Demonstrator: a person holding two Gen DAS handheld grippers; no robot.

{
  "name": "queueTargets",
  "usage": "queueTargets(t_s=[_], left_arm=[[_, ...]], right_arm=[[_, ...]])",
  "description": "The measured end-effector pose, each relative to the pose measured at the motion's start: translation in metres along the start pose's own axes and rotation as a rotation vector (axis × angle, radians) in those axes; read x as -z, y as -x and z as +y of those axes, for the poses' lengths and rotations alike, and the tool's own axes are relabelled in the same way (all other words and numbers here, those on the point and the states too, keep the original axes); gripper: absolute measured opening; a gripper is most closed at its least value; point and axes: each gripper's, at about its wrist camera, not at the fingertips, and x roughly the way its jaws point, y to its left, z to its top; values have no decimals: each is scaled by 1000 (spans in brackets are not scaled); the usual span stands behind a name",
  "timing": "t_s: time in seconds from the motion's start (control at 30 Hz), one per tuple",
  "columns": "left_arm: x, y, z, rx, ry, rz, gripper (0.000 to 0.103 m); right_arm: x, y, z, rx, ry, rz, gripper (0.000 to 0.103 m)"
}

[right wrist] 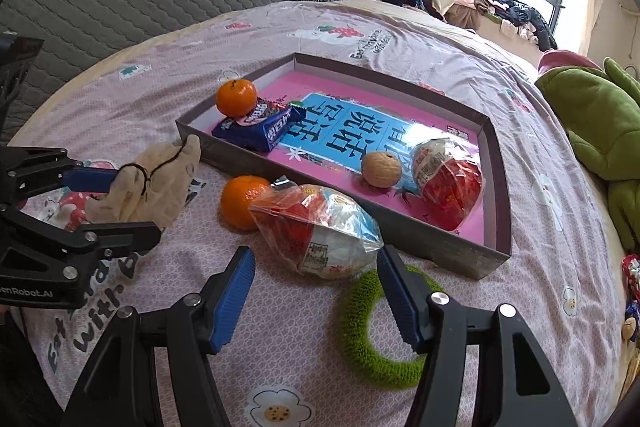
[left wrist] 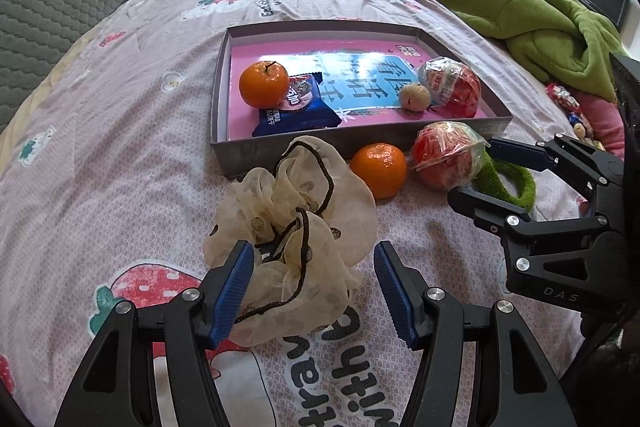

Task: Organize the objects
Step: 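Lower the left tool onto the beige mesh scrunchie while the right tool approaches the wrapped red egg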

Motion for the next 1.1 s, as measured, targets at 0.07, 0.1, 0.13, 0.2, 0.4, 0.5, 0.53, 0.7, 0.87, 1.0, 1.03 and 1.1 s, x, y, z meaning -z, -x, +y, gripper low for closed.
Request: queueTargets(t_s=[0.07,0.1,0.13,0.2,0.4,0.5,0.53,0.7,0.87,1.0,1.03,1.1], left_arm=[[0,-2,0,2,2,1,64],[0,-3,0,2,3,-1,64],[0,-4,1,0,4,-1,64],[0,-5,1,1,7,-4,64],[-1,-10,4,-6,19,-10,64],[-2,-15,7,-14,27,-9,64],[-2,-16,7,-18,29,-8,64],[-4,-21,11,-24,45,-6,64],[-6,-25,16,-28,65,-1,64],[-7,-27,17,-29,69,0,64],[-7,-28,18,-28,70,-1,64],[-7,-28,19,-26,71,-1,64]], right_arm=[[0,-3,0,5,2,4,63],[0,-4,-1,9,4,5,63],[0,-5,0,17,9,6,63],[0,-7,0,26,17,4,63],[-2,-13,4,50,44,1,63],[-3,-14,6,56,55,-3,63],[-3,-15,7,59,59,-3,63],[-4,-19,9,64,74,-5,65],[-4,-21,9,68,84,-5,65],[-5,-21,5,39,48,-9,65],[-5,-21,6,38,50,-9,65],[-6,-20,5,32,43,-10,65]])
